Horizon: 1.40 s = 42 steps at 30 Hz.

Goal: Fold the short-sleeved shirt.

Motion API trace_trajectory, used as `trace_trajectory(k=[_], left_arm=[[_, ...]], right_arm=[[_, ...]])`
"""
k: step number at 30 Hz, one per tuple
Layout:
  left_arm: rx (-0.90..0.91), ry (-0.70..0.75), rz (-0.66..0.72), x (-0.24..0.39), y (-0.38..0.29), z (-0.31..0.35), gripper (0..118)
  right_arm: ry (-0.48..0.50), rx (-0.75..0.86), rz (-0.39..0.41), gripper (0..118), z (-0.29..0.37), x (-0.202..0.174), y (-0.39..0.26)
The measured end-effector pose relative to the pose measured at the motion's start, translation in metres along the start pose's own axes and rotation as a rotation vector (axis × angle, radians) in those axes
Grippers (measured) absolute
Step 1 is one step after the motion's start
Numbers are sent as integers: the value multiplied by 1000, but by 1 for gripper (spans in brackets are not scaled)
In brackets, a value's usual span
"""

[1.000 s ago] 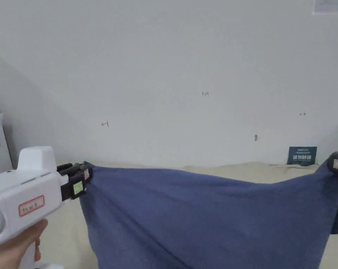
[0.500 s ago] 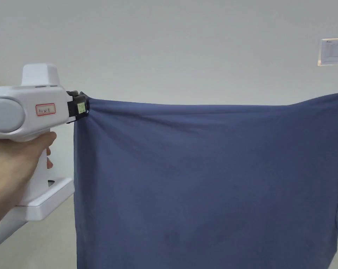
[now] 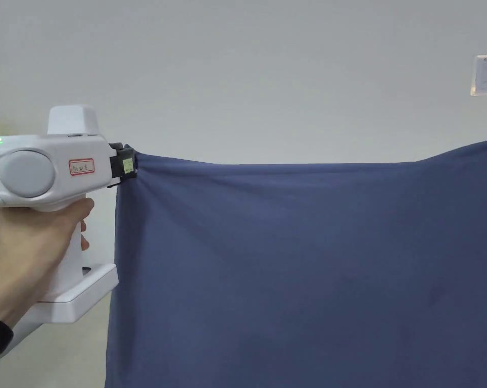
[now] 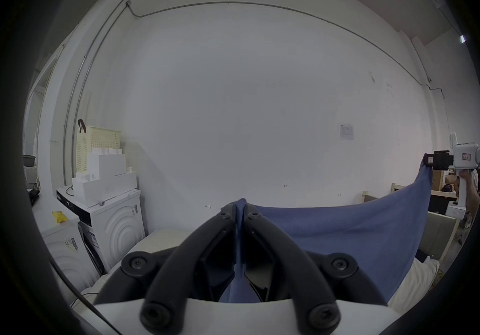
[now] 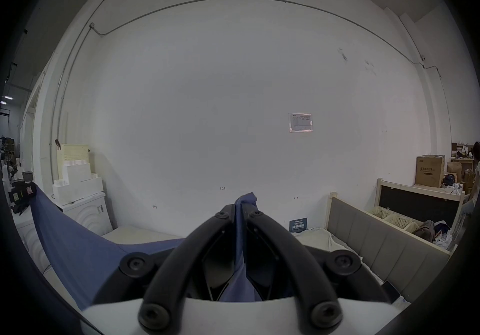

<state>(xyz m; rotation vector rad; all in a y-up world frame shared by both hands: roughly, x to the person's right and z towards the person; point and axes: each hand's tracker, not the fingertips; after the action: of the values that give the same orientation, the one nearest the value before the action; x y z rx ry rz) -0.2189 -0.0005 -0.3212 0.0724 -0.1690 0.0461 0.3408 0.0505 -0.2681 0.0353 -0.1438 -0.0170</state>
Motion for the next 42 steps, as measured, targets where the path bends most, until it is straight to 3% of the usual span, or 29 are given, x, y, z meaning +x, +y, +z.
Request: trace_trajectory(k=[18, 21, 23, 31, 35, 37, 39, 40, 42], left_arm=[[-114, 60, -32, -12, -22, -207, 3], [-136, 70, -46, -13, -23, -241, 3], [-150, 75, -64, -13, -27, -261, 3], [-168, 108, -86, -13, -26, -339, 3], [-139, 96, -79, -12, -38, -353, 3], [-131, 71, -44, -14, -62, -349, 3], [-172, 51, -10, -18, -102, -335, 3], [-155, 15, 22, -20, -123, -321, 3], [-213, -17, 93, -25, -171, -290, 3]], right_arm=[[-46, -53, 53, 2, -204, -15, -5], [-83, -65, 124, 2, -241, -24, 0], [-74, -73, 109, 2, -265, -26, 4], [-133, -78, 132, 2, -330, -46, 20], [-130, -71, 159, 2, -331, -52, 0], [-105, -63, 154, 2, -334, -48, -25], [-31, -72, 95, 2, -322, -37, -63], [-42, -97, 71, 2, -313, -34, -81], [51, -115, -9, 2, -282, -22, -126]])
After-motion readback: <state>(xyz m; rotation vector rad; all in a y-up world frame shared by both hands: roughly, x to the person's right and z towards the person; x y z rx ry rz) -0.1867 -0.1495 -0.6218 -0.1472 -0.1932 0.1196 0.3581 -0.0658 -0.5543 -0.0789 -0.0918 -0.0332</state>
